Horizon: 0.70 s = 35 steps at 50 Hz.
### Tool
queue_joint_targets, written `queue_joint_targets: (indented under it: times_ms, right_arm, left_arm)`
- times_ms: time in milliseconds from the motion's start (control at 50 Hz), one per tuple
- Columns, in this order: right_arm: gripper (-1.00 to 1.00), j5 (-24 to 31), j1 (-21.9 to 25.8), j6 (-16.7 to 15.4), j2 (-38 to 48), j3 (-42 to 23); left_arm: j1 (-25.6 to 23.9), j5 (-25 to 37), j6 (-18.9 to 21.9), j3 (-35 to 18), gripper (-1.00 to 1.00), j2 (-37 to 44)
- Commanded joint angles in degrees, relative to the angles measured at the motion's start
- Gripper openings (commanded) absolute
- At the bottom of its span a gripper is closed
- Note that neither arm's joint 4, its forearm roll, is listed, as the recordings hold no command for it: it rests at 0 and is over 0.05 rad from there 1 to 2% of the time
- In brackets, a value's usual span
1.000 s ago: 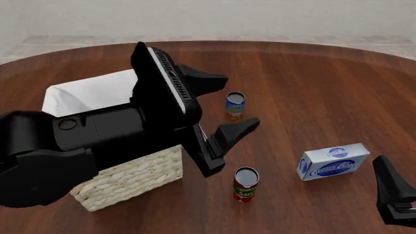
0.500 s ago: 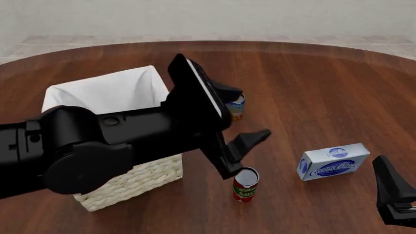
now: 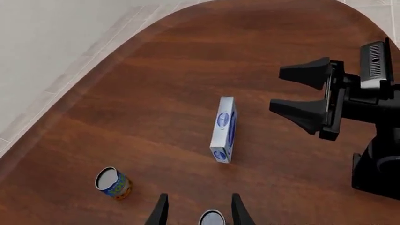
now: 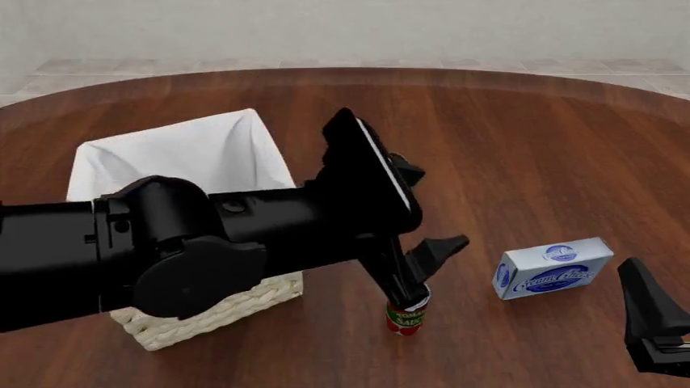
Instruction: Pick up the cream cheese box, and put it in the basket.
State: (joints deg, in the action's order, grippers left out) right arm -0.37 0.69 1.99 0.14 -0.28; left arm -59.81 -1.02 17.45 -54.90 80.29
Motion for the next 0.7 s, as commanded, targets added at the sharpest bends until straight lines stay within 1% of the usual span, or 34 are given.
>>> queue_joint_targets:
  times_ms: [20, 280, 700]
  right_arm:
    - [1.00, 0.0, -0.1, 0.1, 0.0, 0.0]
    - [1.00, -0.1, -0.2, 0.4, 0.0, 0.0]
    - [1.00, -0.1, -0.2, 0.6, 0.0, 0.0]
  left_arm:
    - [-1.1, 1.0, 0.2, -1.3, 1.00, 1.7]
    - [-2.3, 1.8, 0.0, -2.8, 1.00, 3.9]
    - [-2.3, 3.8, 1.0, -6.3, 1.00, 7.7]
